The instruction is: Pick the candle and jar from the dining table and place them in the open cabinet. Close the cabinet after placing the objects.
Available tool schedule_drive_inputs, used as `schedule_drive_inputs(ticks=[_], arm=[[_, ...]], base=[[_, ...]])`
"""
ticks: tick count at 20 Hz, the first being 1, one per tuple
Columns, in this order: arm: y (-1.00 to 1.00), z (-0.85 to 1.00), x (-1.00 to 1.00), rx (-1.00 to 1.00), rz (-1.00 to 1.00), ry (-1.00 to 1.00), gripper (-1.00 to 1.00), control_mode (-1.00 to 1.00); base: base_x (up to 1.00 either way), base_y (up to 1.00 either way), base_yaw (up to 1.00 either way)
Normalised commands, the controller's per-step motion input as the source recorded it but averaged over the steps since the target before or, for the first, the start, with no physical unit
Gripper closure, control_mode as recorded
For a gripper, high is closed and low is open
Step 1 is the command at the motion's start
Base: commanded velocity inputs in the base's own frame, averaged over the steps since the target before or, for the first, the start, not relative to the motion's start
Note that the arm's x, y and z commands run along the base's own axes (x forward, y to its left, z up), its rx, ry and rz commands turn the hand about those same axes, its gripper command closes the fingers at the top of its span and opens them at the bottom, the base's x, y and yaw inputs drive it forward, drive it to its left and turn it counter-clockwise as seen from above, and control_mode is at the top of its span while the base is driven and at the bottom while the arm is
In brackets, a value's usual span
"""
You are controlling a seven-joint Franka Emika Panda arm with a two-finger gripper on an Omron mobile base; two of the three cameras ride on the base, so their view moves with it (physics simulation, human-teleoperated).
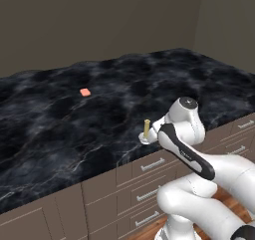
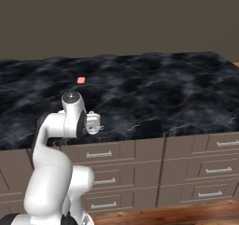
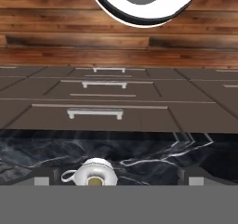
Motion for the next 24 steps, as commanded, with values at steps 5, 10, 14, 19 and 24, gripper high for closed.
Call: schedule_drive_inputs(ticks=[5, 10, 14, 19, 24], arm=[[0.02, -0.06, 0.09, 0.0, 0.0, -0.02, -1.0, -1.0], [0.02, -0.03, 0.02, 0.0, 0.01, -0.04, -1.0, -1.0], [0.01, -0.05, 0.0, 0.0, 0.01, -0.05, -1.0, -1.0], [0.0, -0.09, 0.03, 0.0, 0.01, -0.05, -1.0, -1.0], [0.0, -0.06, 0.1, 0.0, 0.0, -0.02, -1.0, -1.0]], base=[[0.0, 0.0, 0.0], [0.0, 0.0, 0.0], [0.0, 0.0, 0.0], [0.0, 0.0, 0.0], [0.0, 0.0, 0.0]])
